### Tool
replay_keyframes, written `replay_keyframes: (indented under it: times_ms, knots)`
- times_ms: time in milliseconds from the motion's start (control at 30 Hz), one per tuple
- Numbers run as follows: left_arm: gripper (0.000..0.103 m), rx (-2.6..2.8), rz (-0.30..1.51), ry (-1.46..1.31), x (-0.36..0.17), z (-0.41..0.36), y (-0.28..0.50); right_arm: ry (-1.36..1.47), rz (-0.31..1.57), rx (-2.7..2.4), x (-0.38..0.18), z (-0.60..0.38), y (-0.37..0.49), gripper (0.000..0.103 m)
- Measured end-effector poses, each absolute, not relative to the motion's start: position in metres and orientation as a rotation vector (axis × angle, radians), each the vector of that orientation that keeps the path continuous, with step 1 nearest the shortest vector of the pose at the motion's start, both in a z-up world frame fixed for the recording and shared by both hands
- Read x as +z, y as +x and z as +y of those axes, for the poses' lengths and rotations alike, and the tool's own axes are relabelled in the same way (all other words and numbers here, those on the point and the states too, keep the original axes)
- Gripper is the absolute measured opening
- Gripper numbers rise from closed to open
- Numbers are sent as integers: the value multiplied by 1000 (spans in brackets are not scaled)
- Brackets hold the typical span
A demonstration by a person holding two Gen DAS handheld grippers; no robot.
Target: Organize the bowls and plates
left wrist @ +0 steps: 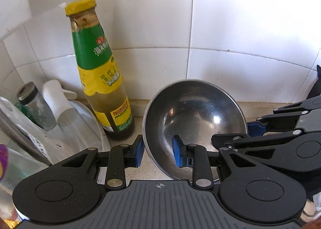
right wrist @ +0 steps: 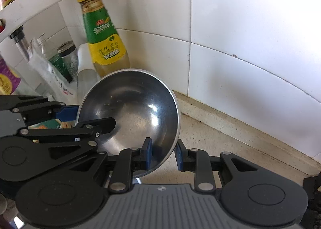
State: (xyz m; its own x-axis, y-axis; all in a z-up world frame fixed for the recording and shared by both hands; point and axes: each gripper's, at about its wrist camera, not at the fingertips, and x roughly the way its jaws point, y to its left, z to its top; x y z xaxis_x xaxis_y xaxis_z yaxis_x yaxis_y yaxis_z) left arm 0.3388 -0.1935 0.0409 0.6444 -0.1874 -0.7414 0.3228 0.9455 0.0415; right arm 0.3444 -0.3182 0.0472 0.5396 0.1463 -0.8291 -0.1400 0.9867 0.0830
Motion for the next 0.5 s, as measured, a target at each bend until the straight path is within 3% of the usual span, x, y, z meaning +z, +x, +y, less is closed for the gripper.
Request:
replay_keyframes:
  times_ms: [500]
  knots:
    - [38, -320, 823, 195, 54, -182, 291, 11, 1033, 180, 54, -302, 300, 30]
